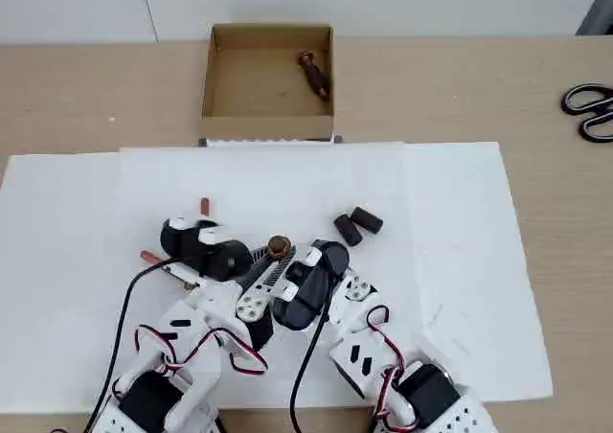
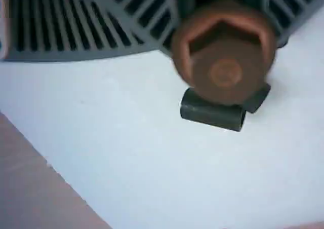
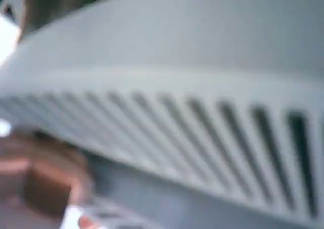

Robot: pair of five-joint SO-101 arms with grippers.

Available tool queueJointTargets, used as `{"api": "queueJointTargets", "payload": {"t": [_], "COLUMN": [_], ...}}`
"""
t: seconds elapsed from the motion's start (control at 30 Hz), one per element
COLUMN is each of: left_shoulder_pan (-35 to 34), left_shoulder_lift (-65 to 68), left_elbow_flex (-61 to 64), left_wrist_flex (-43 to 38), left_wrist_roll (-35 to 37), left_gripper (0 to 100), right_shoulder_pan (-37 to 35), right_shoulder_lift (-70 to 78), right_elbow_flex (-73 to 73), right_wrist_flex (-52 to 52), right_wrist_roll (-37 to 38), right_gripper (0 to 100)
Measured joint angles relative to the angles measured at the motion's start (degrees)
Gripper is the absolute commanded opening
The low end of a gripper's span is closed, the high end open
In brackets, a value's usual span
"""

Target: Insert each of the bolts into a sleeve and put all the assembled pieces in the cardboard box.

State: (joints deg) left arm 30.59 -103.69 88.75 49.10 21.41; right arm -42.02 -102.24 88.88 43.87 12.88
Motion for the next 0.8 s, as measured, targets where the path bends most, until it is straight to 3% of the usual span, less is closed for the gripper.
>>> {"api": "queueJointTargets", "payload": {"t": [0.17,0.4,0.8], "left_shoulder_pan": [-0.8,-0.7,-0.6], "left_shoulder_lift": [0.0,0.2,0.7], "left_elbow_flex": [-0.3,0.4,-6.2], "left_wrist_flex": [0.0,0.6,0.7], "left_wrist_roll": [-4.0,-8.9,-9.5], "left_gripper": [19,19,18], "right_shoulder_pan": [0.4,0.4,2.1], "right_shoulder_lift": [0.1,-0.1,-0.2], "right_elbow_flex": [0.0,-0.3,-0.4], "right_wrist_flex": [0.0,0.0,-0.1], "right_wrist_roll": [0.0,0.4,0.4], "right_gripper": [0.2,0.2,0.2]}}
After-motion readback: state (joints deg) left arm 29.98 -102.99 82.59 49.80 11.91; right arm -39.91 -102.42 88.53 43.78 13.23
